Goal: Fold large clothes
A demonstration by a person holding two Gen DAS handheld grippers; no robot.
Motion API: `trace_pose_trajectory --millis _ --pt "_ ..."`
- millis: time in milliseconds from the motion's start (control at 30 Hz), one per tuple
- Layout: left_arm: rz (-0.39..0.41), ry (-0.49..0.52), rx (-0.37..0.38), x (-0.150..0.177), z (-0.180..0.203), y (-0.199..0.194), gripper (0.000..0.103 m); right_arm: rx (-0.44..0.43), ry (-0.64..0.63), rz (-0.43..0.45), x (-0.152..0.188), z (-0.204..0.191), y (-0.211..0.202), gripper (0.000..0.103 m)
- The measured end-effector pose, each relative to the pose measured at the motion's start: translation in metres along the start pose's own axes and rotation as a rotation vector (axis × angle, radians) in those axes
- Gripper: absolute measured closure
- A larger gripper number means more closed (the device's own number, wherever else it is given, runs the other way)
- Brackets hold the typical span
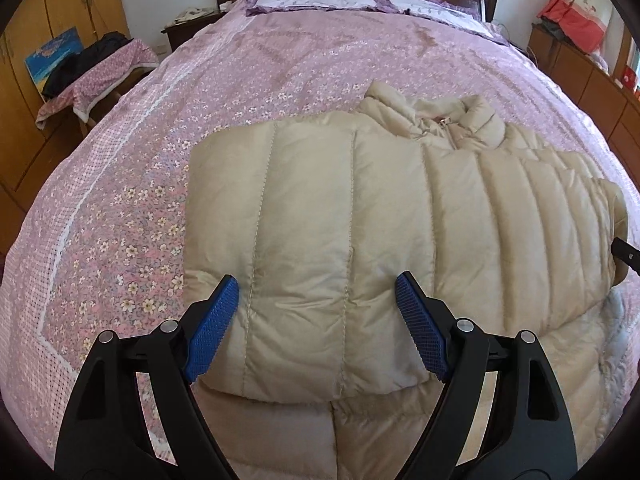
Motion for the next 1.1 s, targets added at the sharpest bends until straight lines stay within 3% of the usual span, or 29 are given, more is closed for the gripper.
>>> trace_pose_trajectory --millis 200,300,400,733,1100 --pt "0.013 0.006 -0.003 0.002 0.000 0.003 0.022 -0.008 0.010 -0.011 0.000 0.005 0.017 0.051" --pt "0.002 0.017 0.002 0.003 -0.002 -0.009 0.021 -0.025 0.022 -0.001 0.000 0.007 0.007 0.032" --pt "-0.004 0.024 0.010 0.009 -0.007 -0.029 0.021 -0.041 0.004 0.019 0.004 0.010 -0.013 0.026" --pt "-0.015 0.040 0.021 0.061 -0.034 -0.096 0.021 -0.099 -0.072 -0.006 0.051 0.014 -0.074 0.026" --pt "-0.059 -0.011 0.080 0.129 -0.055 -0.130 0.021 -0.081 -0.099 -0.053 0.117 0.027 -0.120 0.020"
Point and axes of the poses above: each gripper's, at about its wrist camera, not at the fingertips, and y roughly the way its jaws point, z to its right, x to its underside, the point moved 1 cm from there along y, roughly the way its jaws point, and after that the axes turned 2 degrees about y, right-handed, at the moved point
